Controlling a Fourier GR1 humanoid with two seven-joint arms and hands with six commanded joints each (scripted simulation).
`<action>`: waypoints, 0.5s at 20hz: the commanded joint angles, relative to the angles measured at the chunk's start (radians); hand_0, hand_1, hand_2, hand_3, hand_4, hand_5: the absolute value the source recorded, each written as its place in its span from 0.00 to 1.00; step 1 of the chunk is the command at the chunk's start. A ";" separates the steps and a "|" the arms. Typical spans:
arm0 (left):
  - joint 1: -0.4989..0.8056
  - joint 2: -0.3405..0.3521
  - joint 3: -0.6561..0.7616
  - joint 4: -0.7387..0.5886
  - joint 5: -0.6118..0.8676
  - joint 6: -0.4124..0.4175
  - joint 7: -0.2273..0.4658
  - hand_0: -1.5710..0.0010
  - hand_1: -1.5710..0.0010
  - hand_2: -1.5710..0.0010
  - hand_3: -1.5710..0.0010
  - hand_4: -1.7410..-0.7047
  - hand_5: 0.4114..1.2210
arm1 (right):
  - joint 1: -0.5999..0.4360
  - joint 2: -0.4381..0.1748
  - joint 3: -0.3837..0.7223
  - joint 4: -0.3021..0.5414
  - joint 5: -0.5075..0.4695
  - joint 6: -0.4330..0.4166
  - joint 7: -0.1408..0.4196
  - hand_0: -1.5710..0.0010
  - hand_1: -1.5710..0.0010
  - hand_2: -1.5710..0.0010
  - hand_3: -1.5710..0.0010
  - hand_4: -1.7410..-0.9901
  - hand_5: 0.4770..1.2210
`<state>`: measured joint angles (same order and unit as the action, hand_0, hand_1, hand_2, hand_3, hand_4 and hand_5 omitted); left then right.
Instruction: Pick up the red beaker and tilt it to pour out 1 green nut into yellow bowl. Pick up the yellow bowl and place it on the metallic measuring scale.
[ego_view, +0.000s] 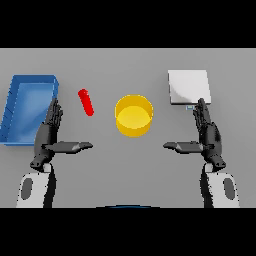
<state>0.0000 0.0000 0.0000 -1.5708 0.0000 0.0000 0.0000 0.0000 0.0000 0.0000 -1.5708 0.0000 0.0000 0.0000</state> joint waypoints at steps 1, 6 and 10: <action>-0.001 -0.001 -0.001 0.000 -0.001 0.002 0.001 1.00 1.00 1.00 1.00 0.58 0.31 | -0.002 0.002 0.001 0.001 0.001 -0.002 0.001 1.00 1.00 1.00 1.00 0.89 0.14; 0.003 -0.015 -0.016 -0.005 -0.012 0.006 -0.004 1.00 1.00 1.00 1.00 0.58 0.31 | -0.011 0.025 0.018 0.000 0.017 -0.017 0.000 1.00 1.00 1.00 1.00 0.89 0.14; 0.112 0.047 -0.127 -0.173 -0.146 -0.008 0.002 1.00 1.00 1.00 1.00 0.58 0.31 | 0.053 -0.051 0.128 -0.087 0.283 -0.091 -0.091 1.00 1.00 1.00 1.00 0.90 0.13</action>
<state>0.1127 0.0467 -0.1273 -1.7435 -0.1456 -0.0090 -0.0034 0.0529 -0.0504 0.1277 -1.6579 0.2830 -0.0910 -0.0939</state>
